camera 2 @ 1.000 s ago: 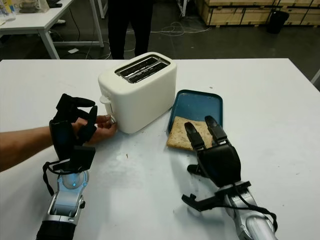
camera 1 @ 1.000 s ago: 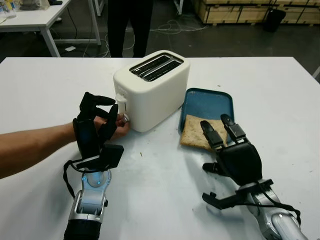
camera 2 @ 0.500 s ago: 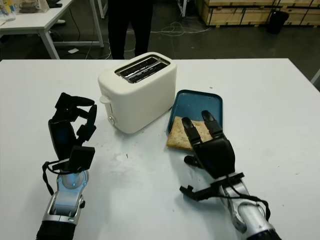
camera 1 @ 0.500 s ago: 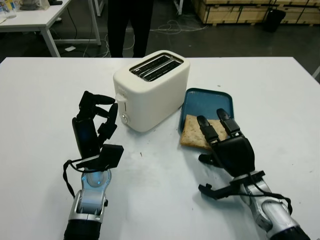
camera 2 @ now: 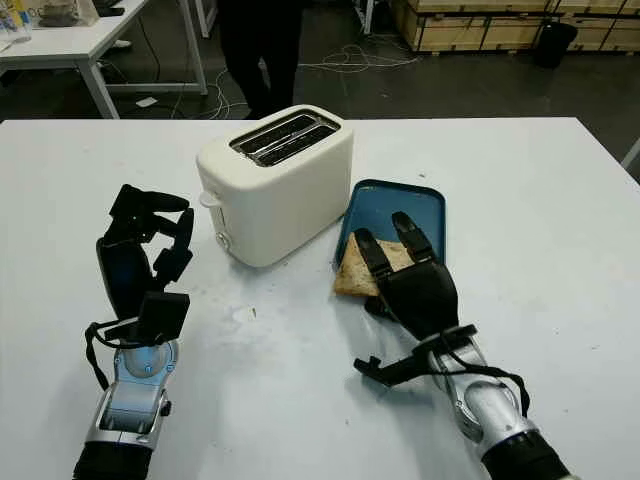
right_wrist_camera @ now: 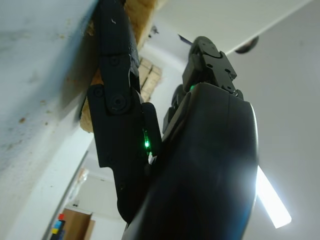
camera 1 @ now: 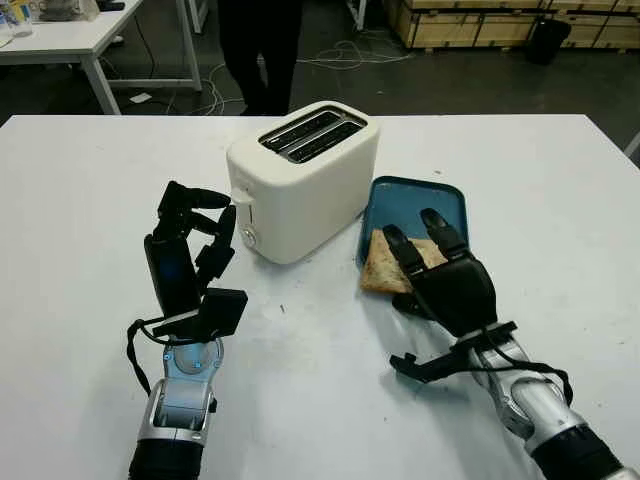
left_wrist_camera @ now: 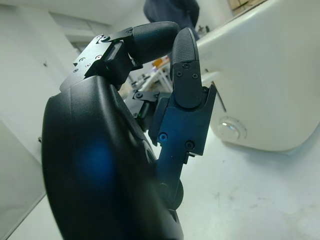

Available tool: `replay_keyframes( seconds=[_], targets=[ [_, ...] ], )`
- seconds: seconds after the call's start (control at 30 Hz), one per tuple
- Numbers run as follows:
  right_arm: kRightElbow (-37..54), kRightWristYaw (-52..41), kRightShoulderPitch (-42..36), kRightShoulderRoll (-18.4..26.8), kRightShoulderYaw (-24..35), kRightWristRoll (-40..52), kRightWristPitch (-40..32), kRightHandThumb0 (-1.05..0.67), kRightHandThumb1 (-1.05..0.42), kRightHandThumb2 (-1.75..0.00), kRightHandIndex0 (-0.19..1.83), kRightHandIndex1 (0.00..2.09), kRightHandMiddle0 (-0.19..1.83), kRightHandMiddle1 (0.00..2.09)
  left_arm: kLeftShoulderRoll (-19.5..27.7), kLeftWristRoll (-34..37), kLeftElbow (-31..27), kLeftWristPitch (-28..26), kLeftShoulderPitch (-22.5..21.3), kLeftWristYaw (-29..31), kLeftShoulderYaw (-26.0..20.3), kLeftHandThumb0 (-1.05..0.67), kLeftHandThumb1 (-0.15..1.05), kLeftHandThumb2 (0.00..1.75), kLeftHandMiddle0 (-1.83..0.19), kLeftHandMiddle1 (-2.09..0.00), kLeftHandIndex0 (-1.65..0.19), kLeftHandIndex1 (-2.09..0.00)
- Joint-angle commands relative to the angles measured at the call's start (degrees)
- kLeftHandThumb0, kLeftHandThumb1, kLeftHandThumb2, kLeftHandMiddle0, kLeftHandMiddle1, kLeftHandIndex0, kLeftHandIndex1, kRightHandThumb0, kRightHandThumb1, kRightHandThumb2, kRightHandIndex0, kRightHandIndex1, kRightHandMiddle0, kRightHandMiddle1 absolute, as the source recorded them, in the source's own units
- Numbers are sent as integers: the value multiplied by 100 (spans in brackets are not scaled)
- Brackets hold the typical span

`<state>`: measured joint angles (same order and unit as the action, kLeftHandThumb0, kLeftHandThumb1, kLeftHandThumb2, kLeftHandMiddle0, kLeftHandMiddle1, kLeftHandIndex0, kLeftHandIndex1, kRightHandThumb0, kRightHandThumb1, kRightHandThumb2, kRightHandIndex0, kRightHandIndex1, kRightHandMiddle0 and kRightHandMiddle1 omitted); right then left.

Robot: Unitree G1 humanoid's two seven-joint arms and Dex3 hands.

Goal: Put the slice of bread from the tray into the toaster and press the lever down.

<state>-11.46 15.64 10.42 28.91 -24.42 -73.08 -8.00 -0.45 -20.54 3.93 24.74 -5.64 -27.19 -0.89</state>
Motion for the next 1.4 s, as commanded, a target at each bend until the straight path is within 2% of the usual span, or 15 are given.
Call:
replay_keyframes(
  seconds=[0.0, 0.07, 0.2, 0.23, 0.27, 0.33, 0.47, 0.5, 0.6, 0.67, 0.8, 0.9, 1.17, 1.37],
  targets=[
    [-15, -496, -67, 97, -175, -279, -252, -56, -91, -15, 17, 9, 23, 4, -16, 18, -103, 39, 26, 14, -10, -50, 92, 37, -63, -173, -47, -148],
    [201, -1035, -40, 148, -254, -360, -362, -51, -92, -16, 22, 12, 28, 5, -18, 13, -152, 21, 29, 21, -16, -50, 92, 37, -64, -172, -47, -148],
    [522, -1876, 25, 290, -435, -749, -500, -41, -92, -10, 53, 39, 63, 20, -25, 23, -249, -24, 46, 57, -24, -51, 92, 38, -64, -172, -46, -148],
    [620, -2093, 24, 303, -429, -705, -482, -42, -91, -6, 54, 108, 78, 26, -31, 56, -270, -15, 47, 79, -28, -51, 92, 38, -64, -172, -46, -149],
    [702, -2249, 18, 334, -423, -651, -432, -44, -91, -3, 67, 141, 86, 33, -34, 79, -284, -1, 48, 95, -32, -50, 92, 38, -64, -172, -46, -149],
    [832, -2495, 14, 433, -437, -596, -300, -51, -89, -1, 94, 167, 80, 72, -26, 58, -306, 8, 51, 92, -37, -50, 92, 38, -64, -173, -46, -150],
    [950, -2531, -17, 557, -506, -678, -200, -56, -92, -3, 97, 174, 71, 98, -32, 43, -347, -17, 58, 85, -41, -50, 92, 38, -64, -173, -47, -150],
    [946, -2430, -38, 570, -495, -631, -167, -56, -92, -8, 96, 174, 69, 105, -32, 47, -341, -9, 59, 85, -43, -50, 92, 38, -65, -172, -47, -151],
    [930, -1992, -121, 605, -369, -269, 68, -55, -92, -48, 98, 175, 56, 160, -19, 25, -348, -24, 80, 92, -42, -50, 92, 38, -65, -172, -47, -150],
    [893, -1592, -166, 629, -305, -128, 196, -55, -92, -57, 99, 175, 54, 171, -22, 16, -347, -20, 95, 88, -37, -50, 92, 38, -65, -172, -46, -150],
    [792, -860, -185, 647, -237, -126, 233, -52, -92, -62, 104, 175, 60, 174, -54, 50, -328, -4, 110, 86, -23, -50, 92, 37, -65, -172, -47, -150],
    [616, 168, -136, 610, -5, 134, 412, -53, -92, -51, 101, 175, 63, 175, -67, 46, -324, -14, 129, 91, -20, -49, 92, 37, -64, -172, -47, -149],
    [20, 2255, 786, 863, 793, 981, 1541, -47, -92, -37, 85, 175, 52, 175, -74, -10, -271, 11, 133, 62, -3, -50, 92, 36, -64, -173, -47, -148],
    [-419, 2629, 1570, 1155, 992, 1251, 2219, -46, -92, -37, 82, 175, 52, 175, -72, -12, -260, 30, 146, 56, -1, -49, 92, 36, -64, -172, -47, -147]
  ],
)
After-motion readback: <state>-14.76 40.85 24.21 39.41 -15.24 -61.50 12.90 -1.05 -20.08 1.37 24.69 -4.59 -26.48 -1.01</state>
